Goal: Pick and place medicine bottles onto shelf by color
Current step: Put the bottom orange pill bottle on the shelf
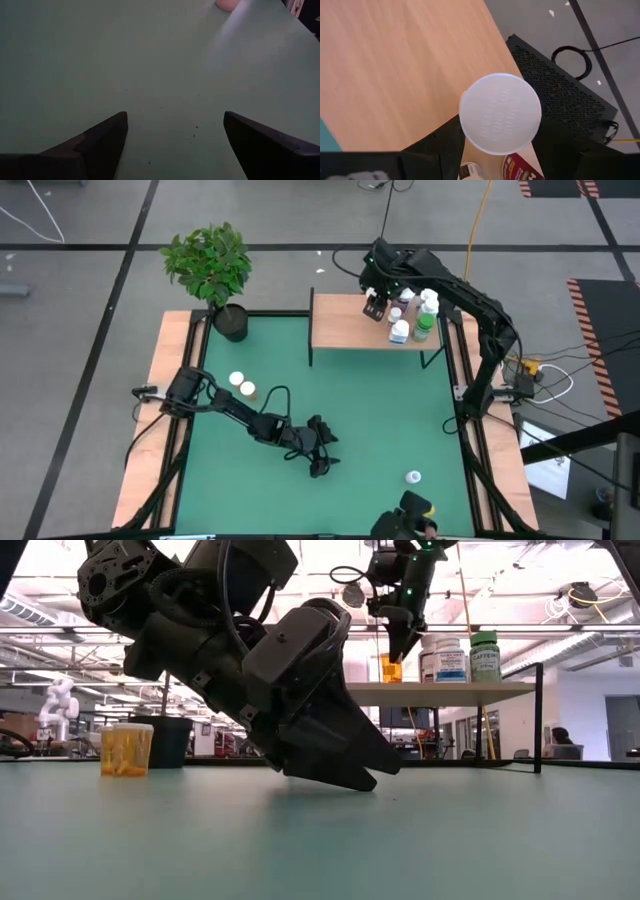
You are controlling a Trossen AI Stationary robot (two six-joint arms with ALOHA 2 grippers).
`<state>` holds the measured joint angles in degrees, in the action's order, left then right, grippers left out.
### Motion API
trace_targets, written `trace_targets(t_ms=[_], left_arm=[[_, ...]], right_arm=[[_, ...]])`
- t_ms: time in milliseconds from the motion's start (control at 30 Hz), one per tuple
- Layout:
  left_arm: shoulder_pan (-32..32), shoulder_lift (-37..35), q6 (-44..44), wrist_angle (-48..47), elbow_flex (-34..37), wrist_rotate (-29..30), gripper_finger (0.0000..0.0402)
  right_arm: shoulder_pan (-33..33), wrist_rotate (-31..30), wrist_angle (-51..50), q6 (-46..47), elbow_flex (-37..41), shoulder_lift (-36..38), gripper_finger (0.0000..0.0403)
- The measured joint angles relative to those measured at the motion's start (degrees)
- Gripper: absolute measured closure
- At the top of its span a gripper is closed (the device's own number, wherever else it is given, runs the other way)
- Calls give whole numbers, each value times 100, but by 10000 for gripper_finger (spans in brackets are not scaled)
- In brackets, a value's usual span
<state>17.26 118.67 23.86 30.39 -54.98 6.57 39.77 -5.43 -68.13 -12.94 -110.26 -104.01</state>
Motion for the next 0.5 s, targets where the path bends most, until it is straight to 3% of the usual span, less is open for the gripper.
trace_targets(t_ms=[500], left_arm=[[0,6,-13,-24,0,-11,66]], right_arm=[[-47,135,261,-21,20,24,202]])
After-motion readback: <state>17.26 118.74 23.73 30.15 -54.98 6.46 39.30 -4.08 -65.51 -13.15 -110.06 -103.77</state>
